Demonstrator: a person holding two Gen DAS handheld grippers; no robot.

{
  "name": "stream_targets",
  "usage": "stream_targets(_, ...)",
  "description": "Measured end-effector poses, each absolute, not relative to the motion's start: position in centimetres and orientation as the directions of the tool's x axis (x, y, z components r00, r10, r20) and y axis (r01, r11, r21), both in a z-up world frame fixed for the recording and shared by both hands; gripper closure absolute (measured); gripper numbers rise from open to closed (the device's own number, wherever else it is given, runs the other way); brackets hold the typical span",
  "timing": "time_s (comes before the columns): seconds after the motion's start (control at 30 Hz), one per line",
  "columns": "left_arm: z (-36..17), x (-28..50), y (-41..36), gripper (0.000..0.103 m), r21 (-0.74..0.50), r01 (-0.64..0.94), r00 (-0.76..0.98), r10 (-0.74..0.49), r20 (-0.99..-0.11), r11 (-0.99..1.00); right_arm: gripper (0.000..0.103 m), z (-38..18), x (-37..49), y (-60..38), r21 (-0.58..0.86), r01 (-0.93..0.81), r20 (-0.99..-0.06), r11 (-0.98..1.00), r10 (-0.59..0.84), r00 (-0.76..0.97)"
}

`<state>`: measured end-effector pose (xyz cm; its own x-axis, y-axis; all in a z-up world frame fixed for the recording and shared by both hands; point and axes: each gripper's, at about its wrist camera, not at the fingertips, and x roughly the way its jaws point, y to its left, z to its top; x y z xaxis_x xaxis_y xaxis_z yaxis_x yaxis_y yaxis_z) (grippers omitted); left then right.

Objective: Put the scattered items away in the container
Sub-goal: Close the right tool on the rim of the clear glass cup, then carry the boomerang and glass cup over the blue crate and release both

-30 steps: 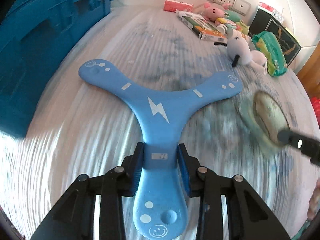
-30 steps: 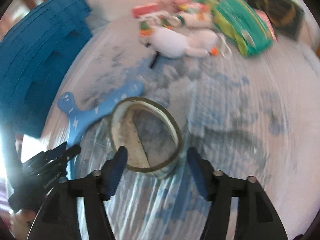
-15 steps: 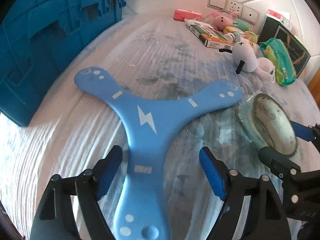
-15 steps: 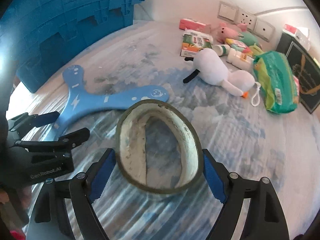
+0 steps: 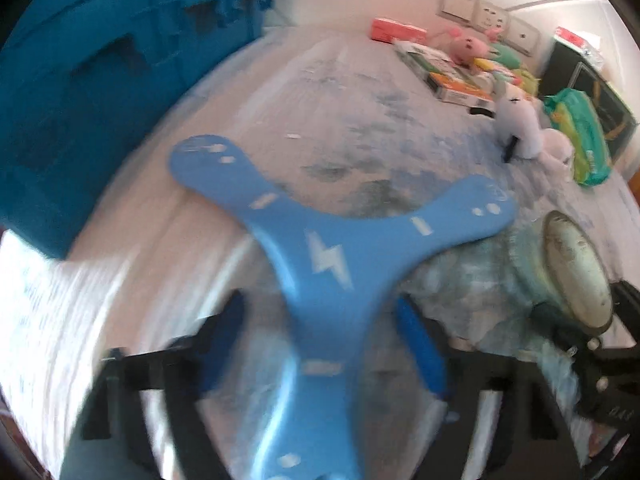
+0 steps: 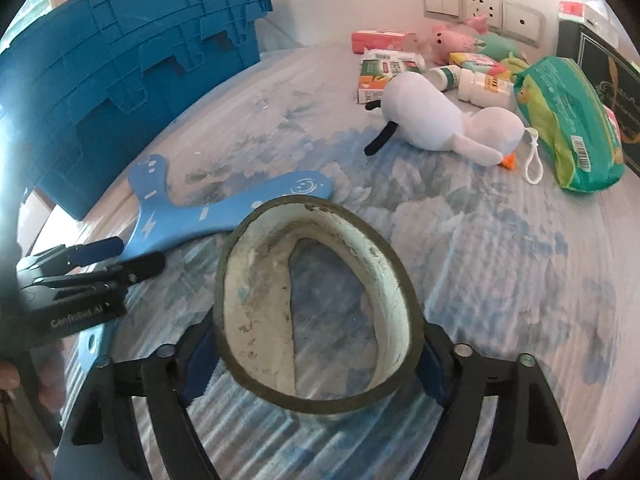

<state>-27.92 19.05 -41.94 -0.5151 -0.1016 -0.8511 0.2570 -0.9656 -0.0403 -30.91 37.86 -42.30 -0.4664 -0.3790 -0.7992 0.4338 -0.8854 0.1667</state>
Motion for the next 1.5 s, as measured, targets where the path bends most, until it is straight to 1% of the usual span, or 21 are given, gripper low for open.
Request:
stream_targets(0.03,-41.9,-27.7,18.9,0.056,-0.055,0.258,-0.516,-0.090,-0.852,-0.965,0.026,-42.3,-30.9,37.9,0.165,0.432,-0.800,-0.887,-0.376,-0.467)
stream_targets(0.13,-42.0,-28.0,19.3,0.055,-0.020,0.221,-0.526,-0.102,-0.844,-0.975,0.025,-42.4,-31.0,37.8,0.164,0.427,-0.794,-0.889,-0.376,-0.477)
stream_targets(0.17,-42.0,-28.2,19.2,0.054,-0.028,0.219,-0.529,-0.095,-0.843,-0.975,0.024,-42.5,-31.1,37.6,0.155,0.426,-0.796,-0.891,-0.368,-0.481)
stream_targets(0.27,-42.0,-28.8,18.8,0.053,-0.040,0.220,-0.527,-0.084,-0.846,-0.975,0.023,-42.6,-31.5,37.3,0.147,0.416,-0.794,-0.897,-0.358,-0.492)
stream_targets(0.4,-41.9,-28.2,19.1,0.056,-0.049,0.243,-0.536,-0.092,-0.839,-0.969,0.028,-42.5,-31.5,36.8,0.152,0.410,-0.794,-0.900,-0.358,-0.491)
stream_targets(0.5,-41.2,-27.1,20.0,0.056,0.010,0.253,-0.560,-0.155,-0.814,-0.968,0.028,-41.8,-30.3,36.3,0.138,0.419,-0.780,-0.897,-0.359,-0.513)
stream_targets(0.63,-39.5,-26.5,20.6,0.056,0.028,0.243,-0.592,-0.171,-0.788,-0.970,0.029,-40.3,-29.5,36.2,0.122,0.408,-0.766,-0.905,-0.348,-0.541)
stream_targets(0.83,-35.1,-25.2,21.1,0.056,0.040,0.241,-0.661,-0.194,-0.725,-0.970,0.029,-37.0,-28.7,37.2,0.123,0.381,-0.736,-0.917,-0.341,-0.585)
stream_targets(1.07,-28.3,-23.6,21.8,0.056,0.038,0.236,-0.733,-0.203,-0.649,-0.971,0.029,-30.3,-27.0,38.0,0.111,0.393,-0.663,-0.913,-0.363,-0.654)
stream_targets(1.3,-21.0,-21.4,22.5,0.056,0.034,0.251,-0.797,-0.226,-0.560,-0.967,0.029,-22.5,-25.5,38.7,0.103,0.399,-0.558,-0.911,-0.385,-0.735)
stream_targets(1.5,-15.0,-19.3,21.4,0.056,0.033,0.271,-0.850,-0.255,-0.461,-0.962,0.029,-16.7,-24.3,37.1,0.098,0.433,-0.458,-0.896,-0.427,-0.779)
